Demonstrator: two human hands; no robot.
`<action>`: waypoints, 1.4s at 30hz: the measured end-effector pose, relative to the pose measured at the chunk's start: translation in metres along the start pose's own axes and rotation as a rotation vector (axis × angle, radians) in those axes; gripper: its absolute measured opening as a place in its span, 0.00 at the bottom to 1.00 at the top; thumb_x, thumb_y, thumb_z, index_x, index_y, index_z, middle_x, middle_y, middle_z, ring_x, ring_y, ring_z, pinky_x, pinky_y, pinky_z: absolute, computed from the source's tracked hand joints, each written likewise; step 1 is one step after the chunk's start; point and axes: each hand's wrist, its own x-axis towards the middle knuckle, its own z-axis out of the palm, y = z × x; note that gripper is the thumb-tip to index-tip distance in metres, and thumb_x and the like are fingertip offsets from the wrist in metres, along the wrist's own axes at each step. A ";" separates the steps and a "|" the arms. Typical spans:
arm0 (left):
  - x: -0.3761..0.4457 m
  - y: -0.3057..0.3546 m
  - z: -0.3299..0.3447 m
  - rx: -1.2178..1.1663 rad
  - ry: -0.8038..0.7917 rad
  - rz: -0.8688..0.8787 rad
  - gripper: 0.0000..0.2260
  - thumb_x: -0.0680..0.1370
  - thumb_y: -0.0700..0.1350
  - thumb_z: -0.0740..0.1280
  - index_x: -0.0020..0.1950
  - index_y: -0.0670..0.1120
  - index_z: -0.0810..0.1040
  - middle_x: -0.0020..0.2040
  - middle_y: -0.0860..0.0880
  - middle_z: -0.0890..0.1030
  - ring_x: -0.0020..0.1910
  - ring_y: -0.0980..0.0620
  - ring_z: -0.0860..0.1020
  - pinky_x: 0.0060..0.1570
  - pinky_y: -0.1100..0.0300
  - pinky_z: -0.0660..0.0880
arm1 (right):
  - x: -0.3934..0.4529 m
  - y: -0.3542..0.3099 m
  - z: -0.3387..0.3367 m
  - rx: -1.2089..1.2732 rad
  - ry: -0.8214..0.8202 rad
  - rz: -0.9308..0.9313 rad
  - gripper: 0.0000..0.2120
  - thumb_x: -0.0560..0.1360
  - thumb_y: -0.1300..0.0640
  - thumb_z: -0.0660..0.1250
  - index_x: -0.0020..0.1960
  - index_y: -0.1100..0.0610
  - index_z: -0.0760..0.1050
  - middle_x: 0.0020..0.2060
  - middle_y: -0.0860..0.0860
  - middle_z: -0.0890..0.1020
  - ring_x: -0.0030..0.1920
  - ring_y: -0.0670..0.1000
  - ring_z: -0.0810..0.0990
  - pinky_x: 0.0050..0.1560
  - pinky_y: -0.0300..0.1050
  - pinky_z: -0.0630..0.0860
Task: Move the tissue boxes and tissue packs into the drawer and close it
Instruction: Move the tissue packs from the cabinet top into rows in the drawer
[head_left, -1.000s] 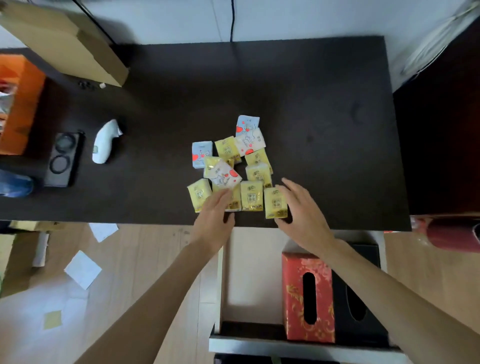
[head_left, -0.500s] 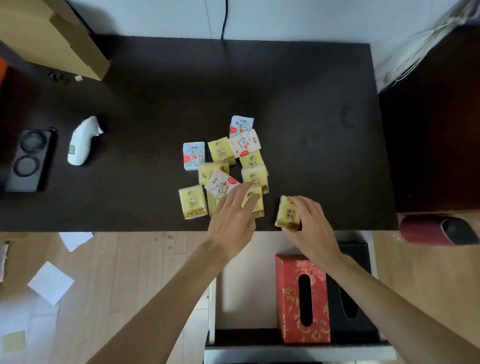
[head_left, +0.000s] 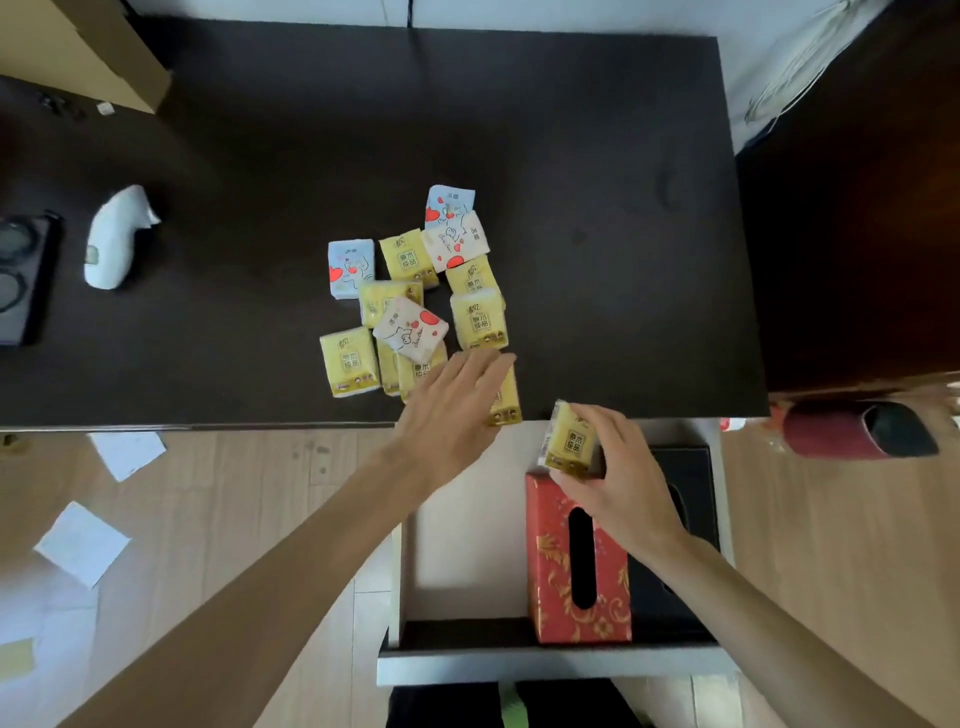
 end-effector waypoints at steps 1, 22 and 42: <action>-0.014 0.002 0.004 -0.038 0.003 -0.026 0.37 0.67 0.43 0.80 0.73 0.42 0.70 0.69 0.42 0.76 0.68 0.41 0.75 0.62 0.45 0.75 | -0.005 0.003 0.003 0.015 -0.028 0.009 0.36 0.73 0.44 0.76 0.75 0.44 0.64 0.68 0.43 0.71 0.65 0.39 0.70 0.54 0.34 0.73; -0.062 -0.070 0.161 0.299 0.042 0.206 0.33 0.67 0.61 0.73 0.66 0.43 0.78 0.64 0.43 0.79 0.61 0.41 0.78 0.64 0.45 0.69 | 0.055 0.045 0.124 -0.523 -0.276 -0.237 0.54 0.64 0.37 0.76 0.80 0.51 0.52 0.73 0.50 0.63 0.73 0.55 0.63 0.67 0.55 0.71; -0.061 -0.068 0.167 0.436 0.059 0.116 0.34 0.61 0.77 0.64 0.59 0.57 0.77 0.49 0.57 0.78 0.52 0.53 0.77 0.47 0.53 0.77 | 0.065 0.039 0.134 -0.686 -0.194 -0.293 0.34 0.58 0.52 0.80 0.62 0.52 0.75 0.51 0.52 0.80 0.47 0.55 0.80 0.46 0.51 0.82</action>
